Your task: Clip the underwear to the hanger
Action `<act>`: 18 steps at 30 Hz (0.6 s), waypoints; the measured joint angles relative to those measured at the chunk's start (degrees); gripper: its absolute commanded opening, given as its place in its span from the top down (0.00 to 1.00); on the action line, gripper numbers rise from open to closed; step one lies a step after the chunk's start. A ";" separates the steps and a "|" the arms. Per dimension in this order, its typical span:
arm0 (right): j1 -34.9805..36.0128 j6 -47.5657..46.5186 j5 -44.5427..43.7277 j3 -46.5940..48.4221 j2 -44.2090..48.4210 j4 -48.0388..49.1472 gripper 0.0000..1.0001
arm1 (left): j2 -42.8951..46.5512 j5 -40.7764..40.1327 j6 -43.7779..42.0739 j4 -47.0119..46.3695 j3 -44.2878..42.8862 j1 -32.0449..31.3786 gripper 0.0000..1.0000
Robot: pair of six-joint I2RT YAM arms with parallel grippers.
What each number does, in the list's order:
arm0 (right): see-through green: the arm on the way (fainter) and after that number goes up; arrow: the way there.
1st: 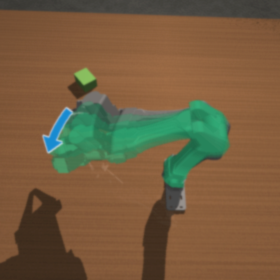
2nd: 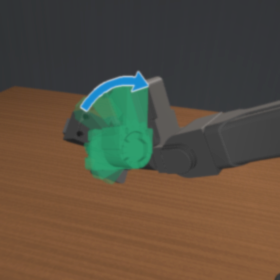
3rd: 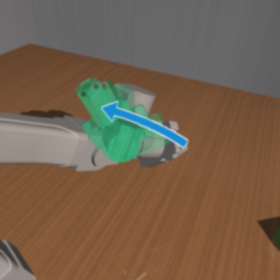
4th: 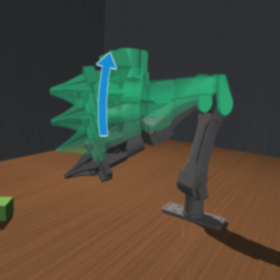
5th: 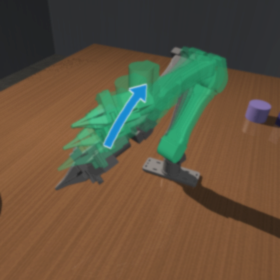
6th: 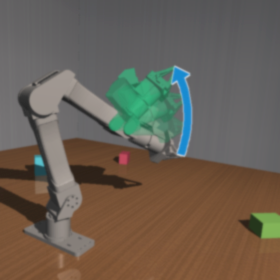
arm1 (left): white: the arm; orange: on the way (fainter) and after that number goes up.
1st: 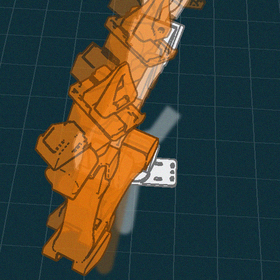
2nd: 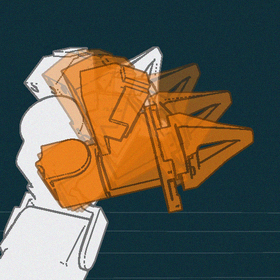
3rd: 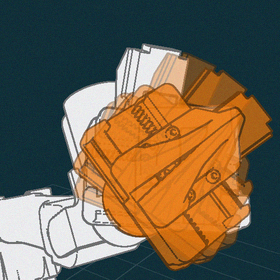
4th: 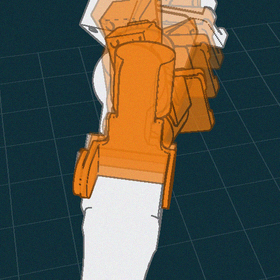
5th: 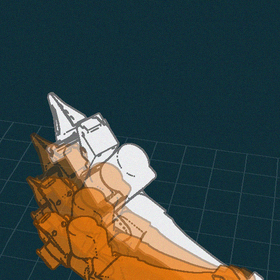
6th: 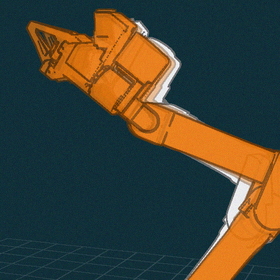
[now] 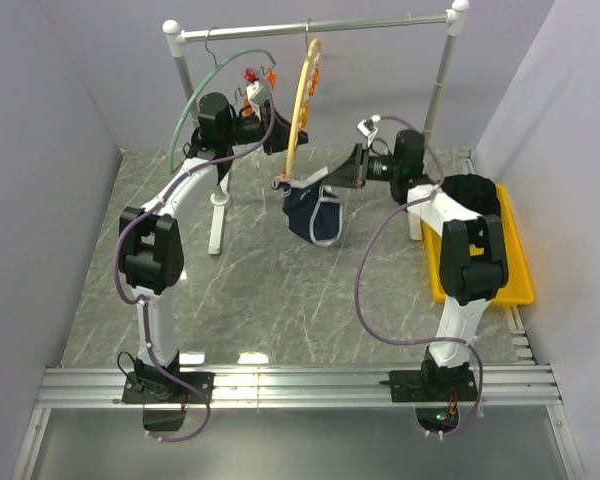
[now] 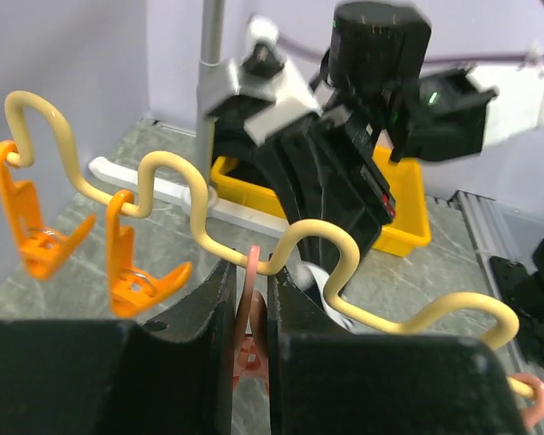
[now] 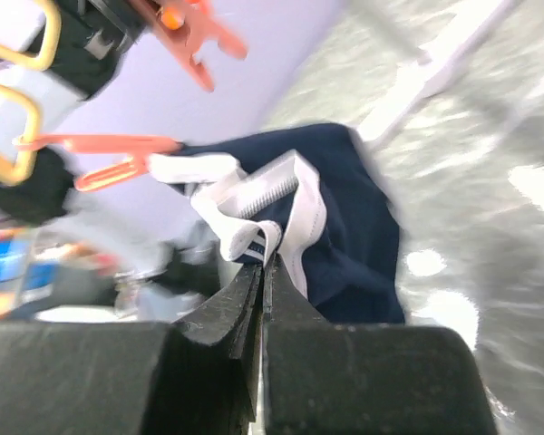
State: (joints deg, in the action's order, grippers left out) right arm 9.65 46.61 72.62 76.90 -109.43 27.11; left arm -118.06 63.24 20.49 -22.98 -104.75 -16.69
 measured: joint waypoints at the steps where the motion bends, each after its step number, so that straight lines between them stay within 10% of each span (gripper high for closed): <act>1: 0.02 -5.42 -2.86 2.29 0.68 -6.05 1.00 | 0.00 0.42 0.74 -0.66 0.15 0.02 1.00; 18: 0.70 -58.07 -18.99 0.83 6.45 -42.34 1.00 | -0.07 4.61 10.36 -10.43 1.66 0.74 1.00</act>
State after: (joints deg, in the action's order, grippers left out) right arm 10.35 -11.46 53.63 77.73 -102.98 -15.22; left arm -118.13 67.85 30.85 -33.41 -103.09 -15.94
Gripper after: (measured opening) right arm 0.007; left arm 0.166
